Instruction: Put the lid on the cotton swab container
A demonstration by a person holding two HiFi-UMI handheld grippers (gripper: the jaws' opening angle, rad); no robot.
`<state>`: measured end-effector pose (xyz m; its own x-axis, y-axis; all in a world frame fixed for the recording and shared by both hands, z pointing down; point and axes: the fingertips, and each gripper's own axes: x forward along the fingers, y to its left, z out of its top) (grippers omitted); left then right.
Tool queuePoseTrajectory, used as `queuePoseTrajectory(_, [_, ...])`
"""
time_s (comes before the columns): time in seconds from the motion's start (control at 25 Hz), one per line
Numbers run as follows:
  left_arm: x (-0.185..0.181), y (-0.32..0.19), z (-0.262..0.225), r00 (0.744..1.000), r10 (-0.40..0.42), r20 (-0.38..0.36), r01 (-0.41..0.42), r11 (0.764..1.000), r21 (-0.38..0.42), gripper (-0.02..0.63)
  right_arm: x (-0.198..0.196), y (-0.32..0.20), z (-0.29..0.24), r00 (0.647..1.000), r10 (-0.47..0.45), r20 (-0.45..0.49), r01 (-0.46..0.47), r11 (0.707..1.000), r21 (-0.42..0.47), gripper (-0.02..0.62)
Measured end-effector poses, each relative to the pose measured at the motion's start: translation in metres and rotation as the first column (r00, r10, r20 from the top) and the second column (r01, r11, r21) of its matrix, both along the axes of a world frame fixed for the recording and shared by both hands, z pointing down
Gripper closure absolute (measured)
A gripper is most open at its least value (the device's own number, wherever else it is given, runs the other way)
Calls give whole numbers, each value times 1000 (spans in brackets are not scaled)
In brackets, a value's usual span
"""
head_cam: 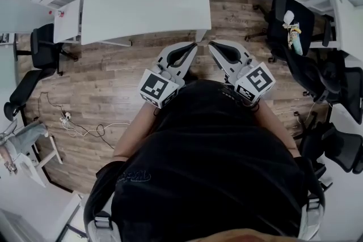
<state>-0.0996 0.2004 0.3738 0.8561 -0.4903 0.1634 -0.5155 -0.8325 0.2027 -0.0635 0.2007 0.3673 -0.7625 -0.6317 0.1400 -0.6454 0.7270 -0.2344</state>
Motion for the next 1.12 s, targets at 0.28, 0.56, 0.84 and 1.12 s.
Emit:
queuePoseTrajectory(0.28, [-38, -27, 3, 1000, -3, 6, 3, 1000, -10, 591, -37, -35, 2, 1000, -6, 7, 6, 1000, -17, 572])
queuePoseTrajectory(0.56, [-50, -49, 9, 999, -31, 8, 31, 999, -35, 591, -50, -57, 7, 999, -32, 8, 32, 999, -32, 572])
queuePoseTrajectory(0.84, [-38, -75, 10, 997, -74, 18, 75, 997, -35, 591, -39, -83, 10, 998, -70, -6, 70, 997, -29, 572])
queuePoseTrajectory(1.12, [-10, -110, 10, 993, -115, 28, 116, 993, -29, 591, -6, -118, 12, 996, -93, -3, 93, 995, -30, 572])
